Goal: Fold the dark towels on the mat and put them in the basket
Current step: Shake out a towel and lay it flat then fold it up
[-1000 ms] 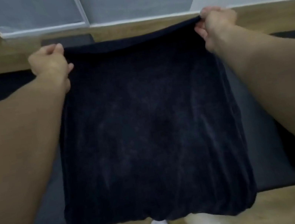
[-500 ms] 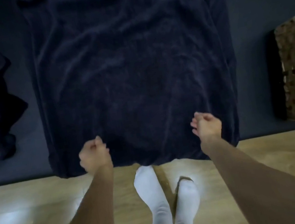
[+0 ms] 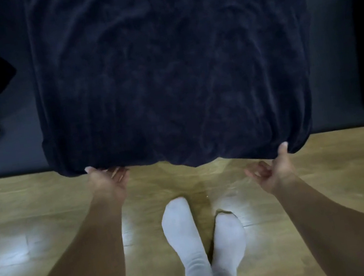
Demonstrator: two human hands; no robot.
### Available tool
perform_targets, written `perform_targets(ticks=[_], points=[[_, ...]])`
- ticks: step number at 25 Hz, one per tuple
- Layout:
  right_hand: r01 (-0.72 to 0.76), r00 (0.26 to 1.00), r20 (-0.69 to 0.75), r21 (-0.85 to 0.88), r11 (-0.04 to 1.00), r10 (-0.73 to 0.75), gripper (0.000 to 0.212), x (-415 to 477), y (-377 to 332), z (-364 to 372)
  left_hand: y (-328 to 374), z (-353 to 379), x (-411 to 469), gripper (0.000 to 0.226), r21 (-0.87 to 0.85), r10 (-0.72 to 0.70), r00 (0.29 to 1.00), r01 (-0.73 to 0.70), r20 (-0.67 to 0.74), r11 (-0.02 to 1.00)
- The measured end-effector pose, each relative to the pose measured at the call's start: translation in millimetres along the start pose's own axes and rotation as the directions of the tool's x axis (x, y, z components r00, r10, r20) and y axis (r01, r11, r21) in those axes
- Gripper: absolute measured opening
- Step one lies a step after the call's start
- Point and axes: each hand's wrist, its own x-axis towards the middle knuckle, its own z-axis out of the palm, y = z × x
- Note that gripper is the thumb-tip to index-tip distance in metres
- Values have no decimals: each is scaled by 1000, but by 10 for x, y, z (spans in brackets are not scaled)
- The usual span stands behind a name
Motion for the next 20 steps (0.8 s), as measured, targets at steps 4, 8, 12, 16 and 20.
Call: perform_targets(ticks=[4, 8, 12, 16, 20], points=[[-75, 975, 220, 224, 972, 24, 89, 165, 121, 50, -139, -61, 146, 63, -202, -52, 998, 60, 45, 977], [-46, 983, 184, 319, 947, -14, 60, 127, 35, 87, -132, -7, 111, 93, -327, -101, 989, 131, 107, 936], [36, 993, 87, 392, 919, -75, 34, -63, -68, -40, -72, -34, -50, 82, -310, -126, 979, 171, 162, 935], [26, 987, 131, 423, 906, -89, 30, -404, -73, -48, -80, -83, -410, 29, -295, -34, 996, 58, 86, 954], [-5, 984, 165, 405, 914, -67, 37, -824, -248, -161, 175, -254, -908, 34, -334, 42, 994, -5, 104, 943]])
